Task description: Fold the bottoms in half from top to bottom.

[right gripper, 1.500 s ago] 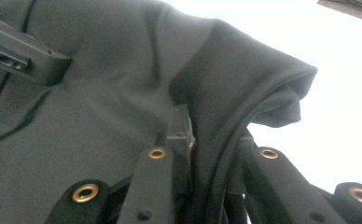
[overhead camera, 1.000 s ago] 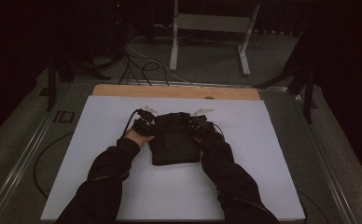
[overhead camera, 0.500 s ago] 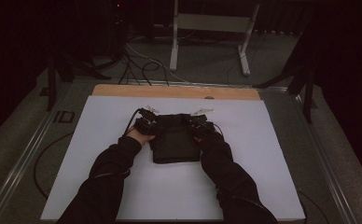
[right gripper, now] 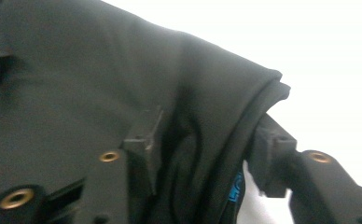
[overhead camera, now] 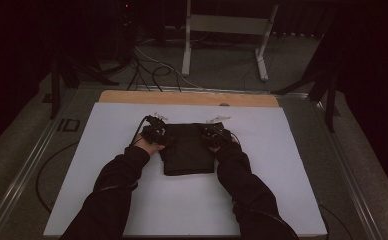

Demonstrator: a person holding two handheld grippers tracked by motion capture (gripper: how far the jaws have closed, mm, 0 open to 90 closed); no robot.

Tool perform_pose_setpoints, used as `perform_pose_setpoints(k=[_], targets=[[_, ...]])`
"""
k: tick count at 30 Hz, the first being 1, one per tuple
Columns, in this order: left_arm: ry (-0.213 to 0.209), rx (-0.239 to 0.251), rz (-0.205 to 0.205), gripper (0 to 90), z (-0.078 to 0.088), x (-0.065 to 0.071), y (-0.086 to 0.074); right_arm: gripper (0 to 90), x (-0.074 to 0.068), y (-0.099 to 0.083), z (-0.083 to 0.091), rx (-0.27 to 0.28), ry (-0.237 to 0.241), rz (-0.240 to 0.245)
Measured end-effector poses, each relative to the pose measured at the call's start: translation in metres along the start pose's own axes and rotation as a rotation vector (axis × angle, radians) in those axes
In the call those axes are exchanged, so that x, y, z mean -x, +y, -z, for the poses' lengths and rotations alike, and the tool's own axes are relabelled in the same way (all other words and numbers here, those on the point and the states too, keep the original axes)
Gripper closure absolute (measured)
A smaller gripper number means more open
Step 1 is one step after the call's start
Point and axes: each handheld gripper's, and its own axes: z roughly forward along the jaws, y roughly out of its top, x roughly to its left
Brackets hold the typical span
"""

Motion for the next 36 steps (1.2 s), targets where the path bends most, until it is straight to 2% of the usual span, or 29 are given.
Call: perform_pose_setpoints(k=[2,3,4,6,7,8,9,13,15,19,20,22,24,25,26,32,33,36], targets=[[0.019,-0.003,0.004,22.6,0.001,-0.001,-0.001,40.5,0.002,0.000,-0.001,-0.012,0.013,-0.010],[0.010,0.003,0.010,21.9,0.002,-0.001,-0.002,37.7,0.002,0.000,-0.001,-0.013,0.009,-0.010],[0.009,0.004,0.010,18.6,0.003,-0.001,-0.002,33.2,0.004,0.000,-0.001,-0.017,0.037,-0.023],[-0.019,0.008,0.002,14.3,0.005,0.000,-0.002,27.7,0.004,0.000,0.001,-0.010,0.039,-0.034],[-0.019,0.008,0.002,11.5,0.005,0.000,-0.002,24.7,0.004,0.000,0.001,-0.002,0.043,-0.043],[-0.051,0.018,-0.010,8.3,0.008,0.002,-0.001,22.0,0.005,0.001,0.002,0.002,0.047,-0.054],[-0.054,0.022,-0.012,6.5,0.009,0.003,-0.001,21.3,0.005,0.001,0.003,0.008,0.046,-0.060],[-0.094,0.049,-0.052,0.5,0.017,0.010,0.001,13.5,0.006,0.005,0.009,0.019,0.087,-0.067],[-0.098,0.060,-0.074,0.0,0.022,0.015,0.003,13.5,0.004,0.008,0.013,0.026,0.092,-0.057],[-0.127,0.073,-0.080,0.0,0.027,0.018,0.005,12.8,0.002,0.013,0.019,0.045,0.113,-0.038],[-0.153,0.080,-0.083,0.0,0.031,0.019,0.007,11.1,0.000,0.017,0.024,0.058,0.121,-0.018],[-0.165,0.085,-0.092,0.0,0.034,0.021,0.007,10.1,-0.002,0.020,0.027,0.059,0.144,-0.002],[-0.189,0.079,-0.102,0.0,0.037,0.021,0.007,9.9,-0.004,0.023,0.031,0.060,0.139,0.018],[-0.195,0.081,-0.107,0.0,0.039,0.022,0.007,9.9,-0.004,0.024,0.032,0.069,0.157,0.018],[-0.195,0.086,-0.114,0.0,0.041,0.023,0.007,9.9,-0.005,0.026,0.034,0.065,0.171,0.021],[-0.203,0.097,-0.131,0.0,0.048,0.024,0.006,9.9,-0.009,0.029,0.042,0.079,0.180,0.052],[-0.217,0.116,-0.145,0.0,0.055,0.024,0.003,9.9,-0.009,0.029,0.045,0.088,0.176,0.063],[-0.226,0.119,-0.156,0.0,0.060,0.024,0.000,10.0,-0.008,0.029,0.049,0.090,0.207,0.062]])
